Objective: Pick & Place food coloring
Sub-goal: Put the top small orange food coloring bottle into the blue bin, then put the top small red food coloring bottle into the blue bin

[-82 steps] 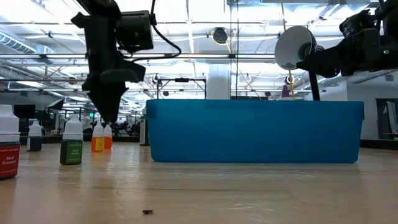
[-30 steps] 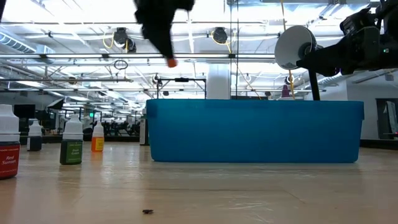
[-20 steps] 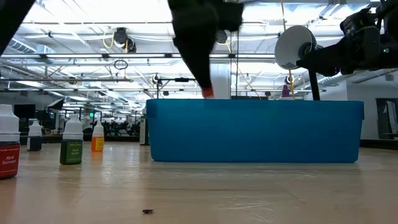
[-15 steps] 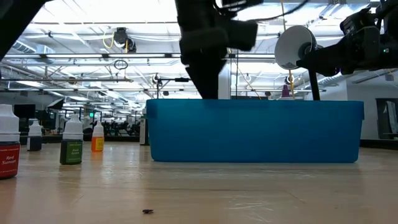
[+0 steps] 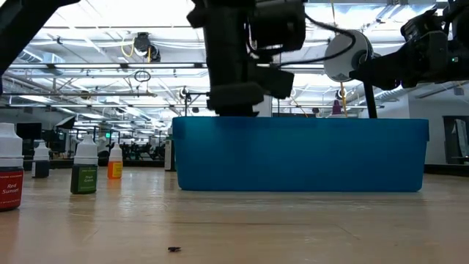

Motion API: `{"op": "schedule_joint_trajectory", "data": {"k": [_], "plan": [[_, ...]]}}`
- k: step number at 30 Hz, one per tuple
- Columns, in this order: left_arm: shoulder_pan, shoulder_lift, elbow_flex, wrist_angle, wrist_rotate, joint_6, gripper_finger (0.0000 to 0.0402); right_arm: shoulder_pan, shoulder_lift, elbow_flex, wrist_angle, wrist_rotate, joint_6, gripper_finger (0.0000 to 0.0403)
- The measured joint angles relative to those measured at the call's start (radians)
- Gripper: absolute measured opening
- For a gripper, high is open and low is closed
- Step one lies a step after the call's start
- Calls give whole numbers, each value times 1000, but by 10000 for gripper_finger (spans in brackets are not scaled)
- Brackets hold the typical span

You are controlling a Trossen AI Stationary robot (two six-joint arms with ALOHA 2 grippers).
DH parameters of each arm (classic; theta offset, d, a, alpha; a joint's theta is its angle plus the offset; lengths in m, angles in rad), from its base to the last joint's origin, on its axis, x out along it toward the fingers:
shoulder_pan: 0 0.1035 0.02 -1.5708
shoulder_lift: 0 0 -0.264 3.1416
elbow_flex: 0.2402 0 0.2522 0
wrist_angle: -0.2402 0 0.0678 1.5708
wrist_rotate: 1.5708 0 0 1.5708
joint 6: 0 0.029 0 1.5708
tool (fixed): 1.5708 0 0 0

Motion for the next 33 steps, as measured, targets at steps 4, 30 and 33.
{"op": "schedule_joint_trajectory", "data": {"k": [4,30,33], "plan": [[15,-2,-23,20,41,-7,68,0,0,0,0,0,0,279],[0,-180,55,-191,-94,-65,245,0,0,0,5,0,0,279],[-29,-300,-33,-213,-191,-135,245,0,4,0,7,0,0,279]]}}
